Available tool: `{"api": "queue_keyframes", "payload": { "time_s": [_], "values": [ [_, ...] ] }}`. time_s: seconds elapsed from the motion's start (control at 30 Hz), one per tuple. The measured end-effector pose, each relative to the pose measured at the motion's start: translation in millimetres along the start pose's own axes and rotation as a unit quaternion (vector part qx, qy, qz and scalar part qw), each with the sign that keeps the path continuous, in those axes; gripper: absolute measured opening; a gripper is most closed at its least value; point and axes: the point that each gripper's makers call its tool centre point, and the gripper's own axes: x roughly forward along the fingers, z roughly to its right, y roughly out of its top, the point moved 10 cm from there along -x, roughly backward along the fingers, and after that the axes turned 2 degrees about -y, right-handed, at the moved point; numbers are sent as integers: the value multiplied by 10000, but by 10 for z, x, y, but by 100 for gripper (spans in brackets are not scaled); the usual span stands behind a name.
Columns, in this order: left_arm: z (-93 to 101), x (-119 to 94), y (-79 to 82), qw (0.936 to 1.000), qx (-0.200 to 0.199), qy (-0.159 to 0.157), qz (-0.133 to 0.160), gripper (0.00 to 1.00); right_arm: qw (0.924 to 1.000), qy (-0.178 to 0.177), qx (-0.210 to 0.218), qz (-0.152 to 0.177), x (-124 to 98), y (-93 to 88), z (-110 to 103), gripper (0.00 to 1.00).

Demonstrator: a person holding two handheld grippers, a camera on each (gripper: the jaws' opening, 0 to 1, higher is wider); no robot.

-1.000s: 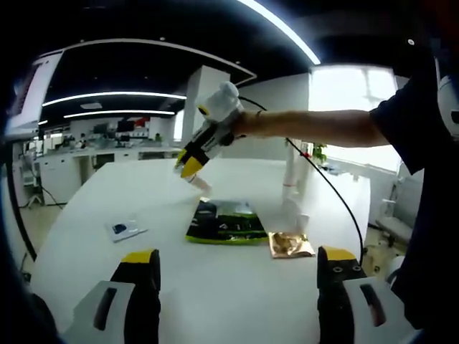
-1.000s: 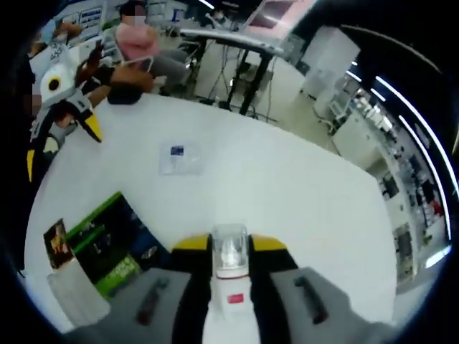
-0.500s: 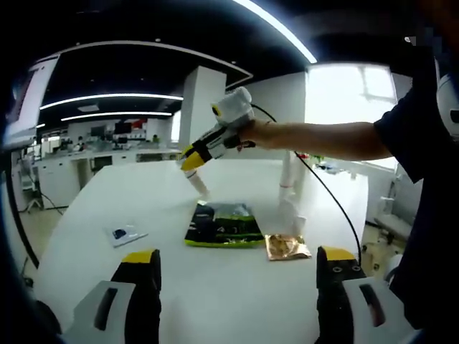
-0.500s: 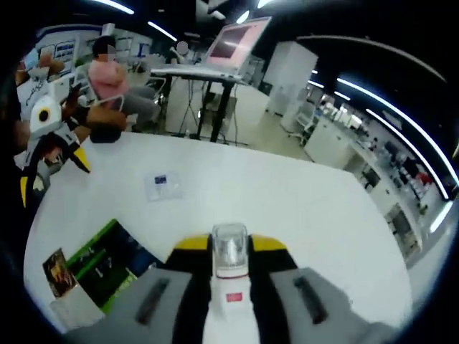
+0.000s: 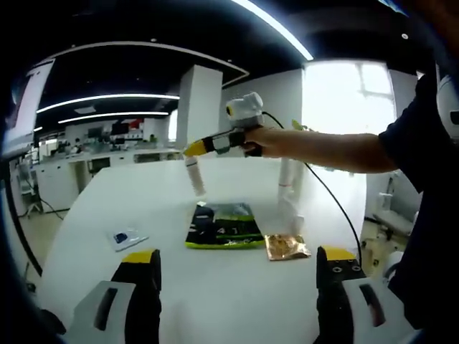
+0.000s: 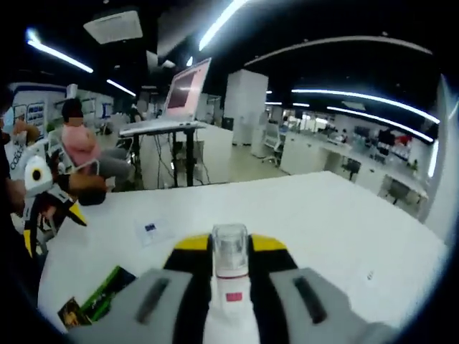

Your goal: Arrange the skincare products in the storage area until every visible bottle or jar stands upright without overlapping.

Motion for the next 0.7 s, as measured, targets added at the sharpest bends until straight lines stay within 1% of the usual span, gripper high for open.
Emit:
{"api": "queue_keyframes", "payload": {
  "time_s": [0.07,0.17,0.3,0.37,0.43,0.47,0.57,0.63,0.7],
  "values": [
    [6,3,-1,10000,-18,-8,-26,91,9999,-86,65,62,-18,-23,55,17],
    [12,11,1,10000,-11,-13,-11,91,9996,-224,67,159,-48,-39,62,17],
    [20,30,-4,10000,-9,-36,-50,91,9987,-350,235,291,-61,-84,77,17],
    [23,35,-2,10000,6,-39,-77,91,9974,-441,384,423,-82,-103,114,17],
    [27,35,6,10000,19,-44,-68,91,9944,-447,703,650,-89,-125,102,17],
    [30,35,10,10000,13,-46,-63,91,9946,-456,671,649,-104,-141,114,17],
    [47,36,17,10000,13,-65,-61,90,9948,-577,564,626,-96,-190,56,17],
    [64,37,19,9999,28,-88,-69,90,9928,-606,688,773,-123,-211,26,17],
    [71,37,13,9999,28,-101,-78,90,9924,-644,712,776,-135,-234,9,17]
  ]
}}
